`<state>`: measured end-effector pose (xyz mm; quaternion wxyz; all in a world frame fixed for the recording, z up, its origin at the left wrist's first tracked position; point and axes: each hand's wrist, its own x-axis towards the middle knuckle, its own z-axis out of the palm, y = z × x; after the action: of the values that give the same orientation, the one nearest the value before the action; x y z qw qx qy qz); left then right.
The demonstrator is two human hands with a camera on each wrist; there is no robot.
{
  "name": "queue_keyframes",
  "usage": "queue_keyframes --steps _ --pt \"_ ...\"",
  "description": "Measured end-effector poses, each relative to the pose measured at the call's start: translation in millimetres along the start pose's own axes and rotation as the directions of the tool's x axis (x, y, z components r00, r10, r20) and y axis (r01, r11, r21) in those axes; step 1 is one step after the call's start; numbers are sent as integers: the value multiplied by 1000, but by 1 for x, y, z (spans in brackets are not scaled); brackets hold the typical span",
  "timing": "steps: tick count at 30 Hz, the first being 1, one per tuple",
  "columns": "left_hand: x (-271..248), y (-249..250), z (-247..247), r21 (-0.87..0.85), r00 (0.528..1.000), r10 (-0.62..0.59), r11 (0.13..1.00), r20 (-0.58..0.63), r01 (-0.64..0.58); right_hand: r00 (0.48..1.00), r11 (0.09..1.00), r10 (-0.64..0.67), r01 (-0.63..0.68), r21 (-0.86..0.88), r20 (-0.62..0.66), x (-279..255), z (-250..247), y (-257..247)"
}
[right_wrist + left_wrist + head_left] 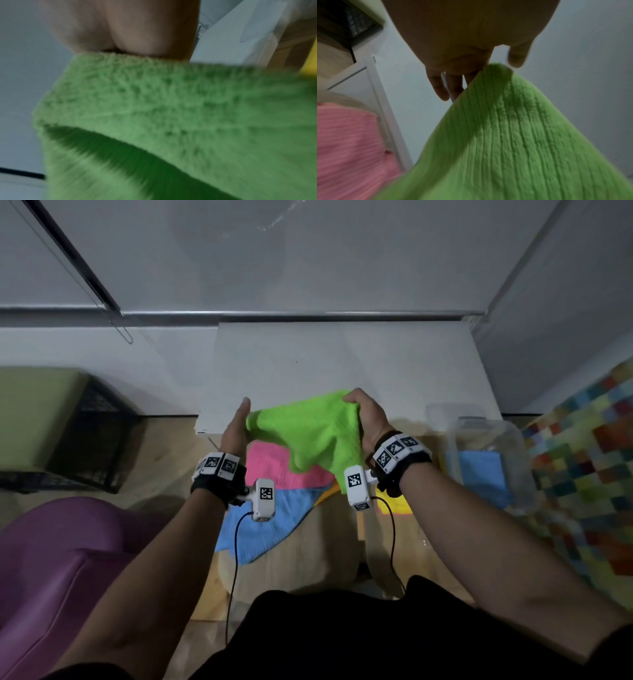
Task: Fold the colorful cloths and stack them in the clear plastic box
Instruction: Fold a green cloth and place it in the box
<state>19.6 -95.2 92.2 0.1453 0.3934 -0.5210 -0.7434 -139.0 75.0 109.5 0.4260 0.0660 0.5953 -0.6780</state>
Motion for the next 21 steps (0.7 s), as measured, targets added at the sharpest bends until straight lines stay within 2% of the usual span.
queue_keyframes --steps 2,3,9,12,14,17,21 --pt "-7 -15 13 15 984 -78 997 158 77 1000 1000 -6 6 2 25 -6 -2 -12" --pt "-9 -25 17 46 975 -116 993 189 109 1000 1000 -7 7 -4 28 -8 -5 -15" --pt "-7 -86 33 286 975 -209 941 73 181 994 996 -22 12 92 112 -19 -15 -29" --pt "-6 -111 40 268 906 -421 877 31 398 988 985 -49 23 172 148 -23 -20 -34" --pt "-7 -121 48 204 873 -487 858 34 471 982 979 -66 29 203 178 -26 -21 -37" --pt "-14 -117 66 93 893 -439 898 104 430 975 974 -71 22 224 211 -30 -25 -40" --pt "-17 -88 86 -133 933 -319 930 168 342 983 979 -64 29 203 171 -31 -40 -40"
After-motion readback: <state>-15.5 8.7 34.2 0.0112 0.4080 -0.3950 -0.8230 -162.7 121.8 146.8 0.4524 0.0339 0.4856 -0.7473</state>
